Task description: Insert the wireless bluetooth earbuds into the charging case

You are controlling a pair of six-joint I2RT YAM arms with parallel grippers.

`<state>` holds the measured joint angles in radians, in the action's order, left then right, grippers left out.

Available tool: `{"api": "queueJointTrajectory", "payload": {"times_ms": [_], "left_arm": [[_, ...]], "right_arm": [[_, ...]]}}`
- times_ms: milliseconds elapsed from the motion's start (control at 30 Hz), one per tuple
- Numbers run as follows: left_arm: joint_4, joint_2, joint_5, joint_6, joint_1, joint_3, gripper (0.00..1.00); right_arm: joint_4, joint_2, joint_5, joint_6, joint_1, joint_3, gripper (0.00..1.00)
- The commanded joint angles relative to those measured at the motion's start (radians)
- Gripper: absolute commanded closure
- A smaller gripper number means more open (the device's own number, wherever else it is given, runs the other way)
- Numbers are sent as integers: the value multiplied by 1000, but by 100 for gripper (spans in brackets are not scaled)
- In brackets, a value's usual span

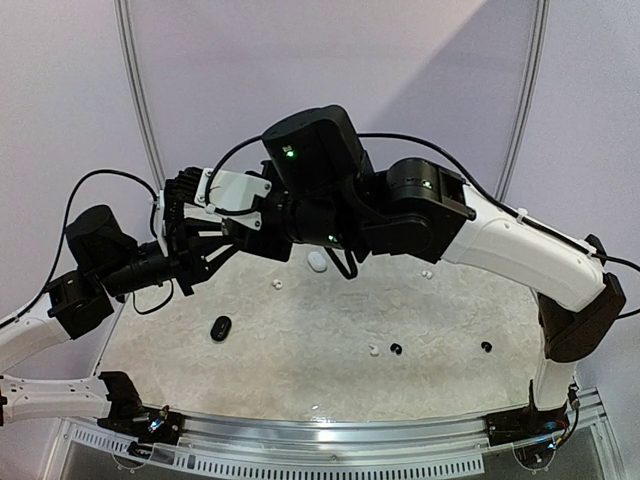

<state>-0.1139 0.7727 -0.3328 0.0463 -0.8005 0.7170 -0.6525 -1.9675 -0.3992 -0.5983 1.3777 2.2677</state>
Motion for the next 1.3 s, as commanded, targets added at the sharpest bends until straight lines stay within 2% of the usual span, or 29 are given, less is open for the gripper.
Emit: {"api": "queueJointTrajectory", "payload": {"times_ms": [0, 633, 1267], "left_arm": [[-110, -19, -18, 1, -14, 24, 100], [-114, -21, -34, -5, -14, 21, 100], [-115, -21, -22, -8, -14, 22, 100]], "right_arm": [[-145, -42, 100, 55, -2, 6, 66], [-131, -23, 217, 129, -28, 23, 65], [-100, -6, 251, 195, -46, 24, 65]]}}
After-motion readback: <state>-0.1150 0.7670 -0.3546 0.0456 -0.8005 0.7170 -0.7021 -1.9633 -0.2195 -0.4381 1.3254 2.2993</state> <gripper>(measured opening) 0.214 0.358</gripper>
